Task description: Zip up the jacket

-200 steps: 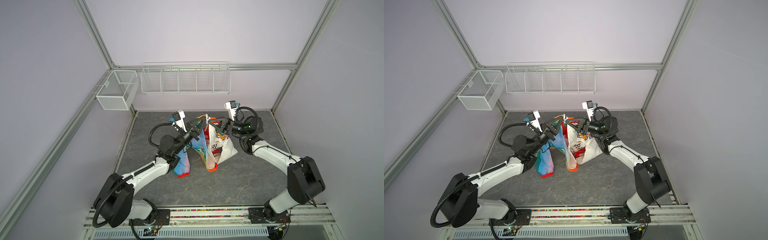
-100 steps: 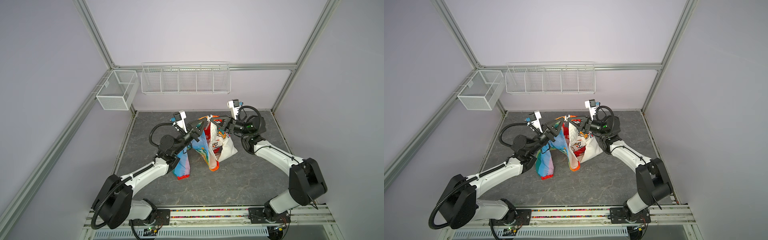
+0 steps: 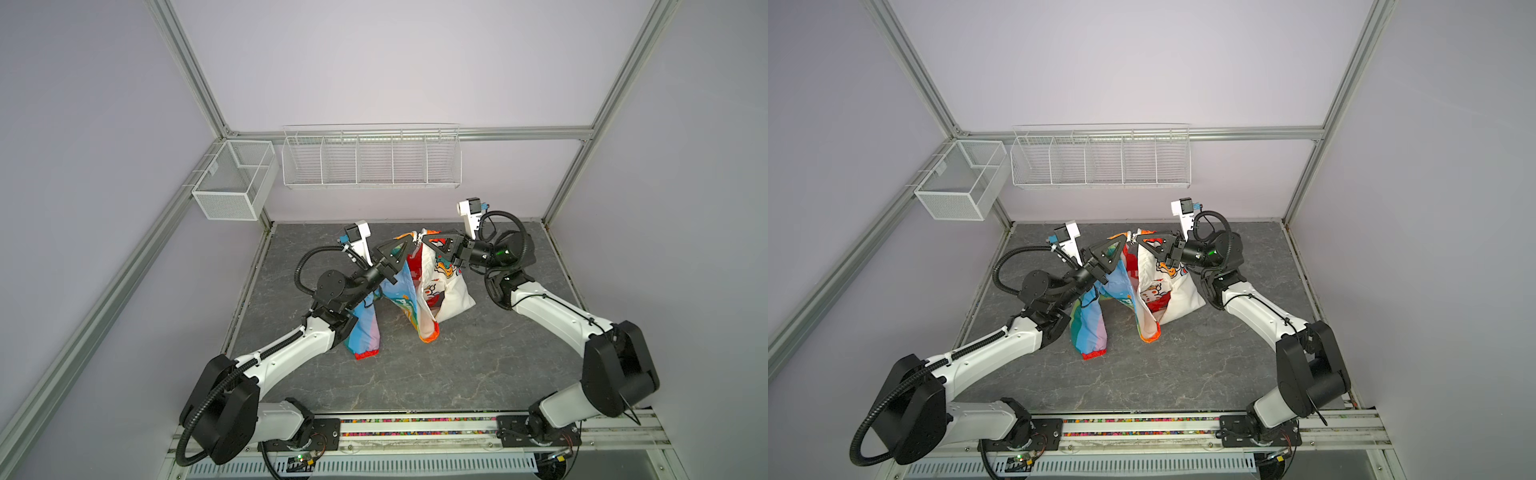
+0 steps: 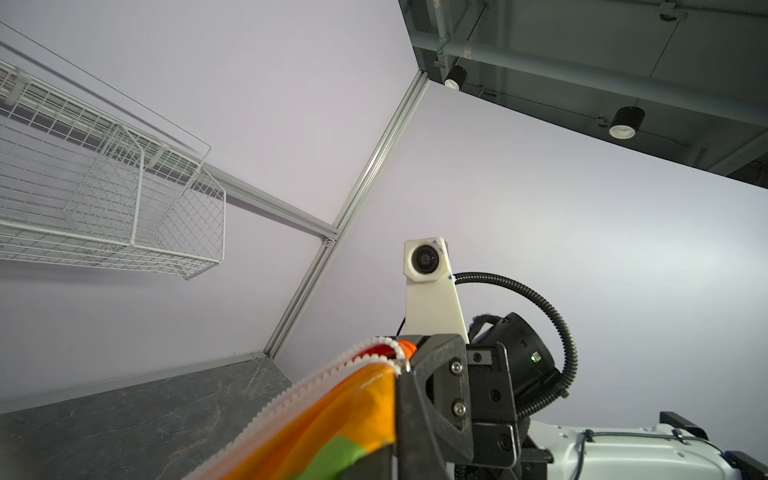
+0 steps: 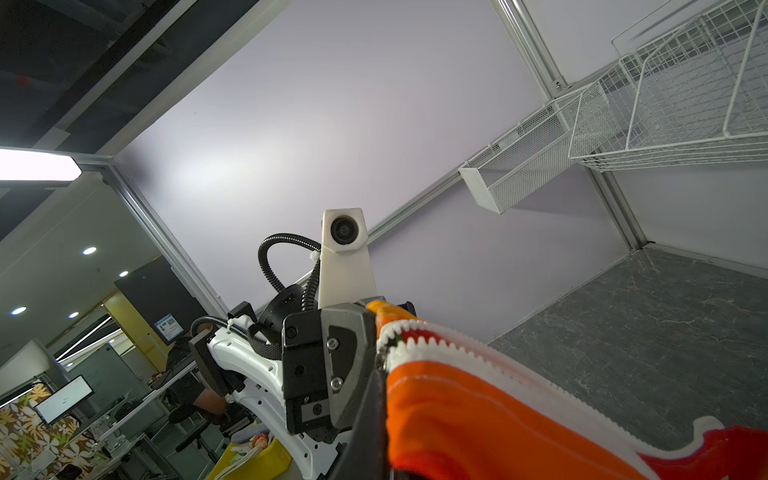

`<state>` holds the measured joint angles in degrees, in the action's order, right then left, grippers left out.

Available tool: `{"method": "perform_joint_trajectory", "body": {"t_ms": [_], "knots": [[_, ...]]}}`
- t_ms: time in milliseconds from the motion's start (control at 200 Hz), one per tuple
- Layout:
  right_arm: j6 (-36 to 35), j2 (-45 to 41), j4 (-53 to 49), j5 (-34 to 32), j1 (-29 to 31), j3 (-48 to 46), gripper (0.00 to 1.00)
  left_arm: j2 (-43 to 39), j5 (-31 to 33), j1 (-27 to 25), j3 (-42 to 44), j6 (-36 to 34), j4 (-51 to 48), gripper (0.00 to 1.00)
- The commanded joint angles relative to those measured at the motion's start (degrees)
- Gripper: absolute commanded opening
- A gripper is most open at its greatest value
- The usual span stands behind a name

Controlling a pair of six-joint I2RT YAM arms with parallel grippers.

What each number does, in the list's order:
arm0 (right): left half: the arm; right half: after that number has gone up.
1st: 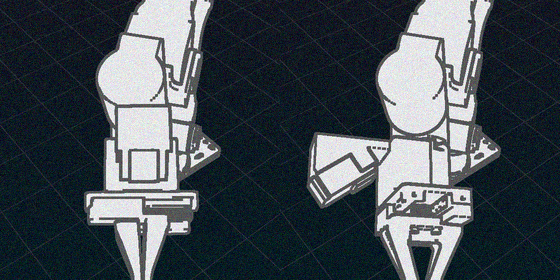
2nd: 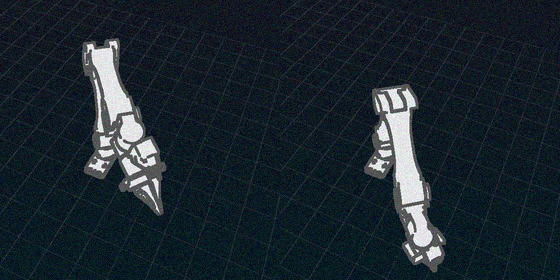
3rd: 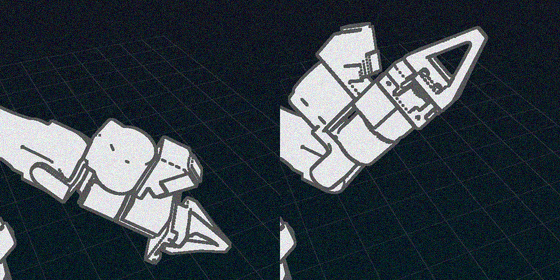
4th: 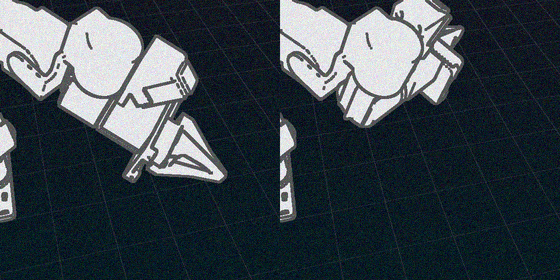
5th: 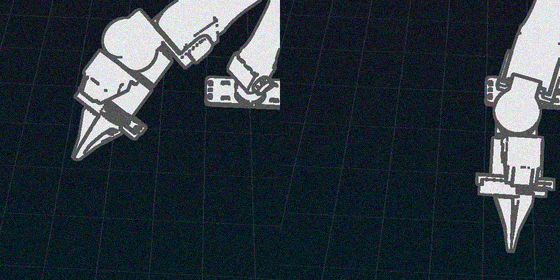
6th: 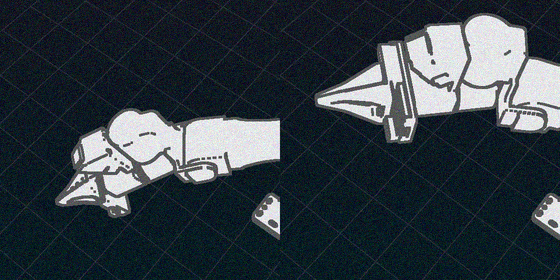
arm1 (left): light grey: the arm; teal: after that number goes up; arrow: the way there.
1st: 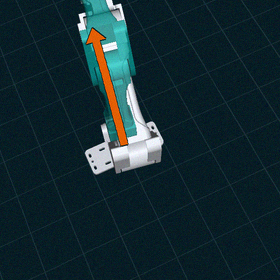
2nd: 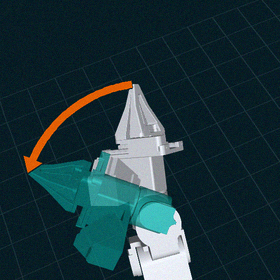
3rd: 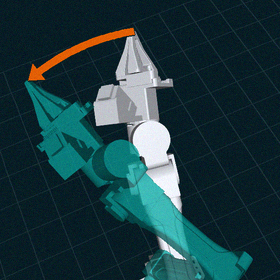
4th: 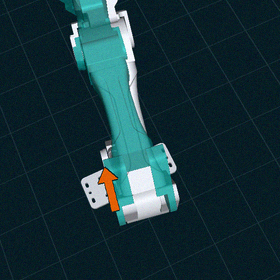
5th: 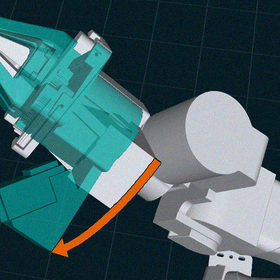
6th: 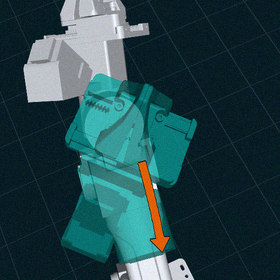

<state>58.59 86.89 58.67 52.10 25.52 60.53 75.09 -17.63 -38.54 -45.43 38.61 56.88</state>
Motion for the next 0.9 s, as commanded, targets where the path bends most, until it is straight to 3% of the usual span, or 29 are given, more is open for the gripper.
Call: {"method": "perform_joint_trajectory", "body": {"t_ms": [0,235,340,625,750,895], "knots": [[-4.47,-3.11,-3.53,-1.71,-0.14,-0.32,0.06,-1.44,-0.84,-0.13,-2.23,-0.10,-2.31,0.00],[-14.35,-7.60,-12.76,-8.62,-0.11,-2.51,0.06,1.86,-6.79,1.27,-6.75,2.76,-8.72,0.00],[-17.65,-9.85,-15.59,-13.22,0.01,-4.49,0.06,1.81,-5.03,1.45,-5.33,2.00,-8.19,0.00],[-30.31,-14.97,-28.10,-17.13,0.84,-4.91,0.06,1.41,-4.74,3.15,-5.50,1.63,-12.59,0.00],[-31.51,-15.87,-33.84,-17.25,0.84,-3.14,0.06,0.52,-4.75,3.28,-4.35,0.12,-11.78,0.00],[-32.03,-16.29,-42.14,-17.82,0.83,-0.55,0.07,-2.54,0.87,3.19,-0.73,0.19,-9.64,0.00]]}}
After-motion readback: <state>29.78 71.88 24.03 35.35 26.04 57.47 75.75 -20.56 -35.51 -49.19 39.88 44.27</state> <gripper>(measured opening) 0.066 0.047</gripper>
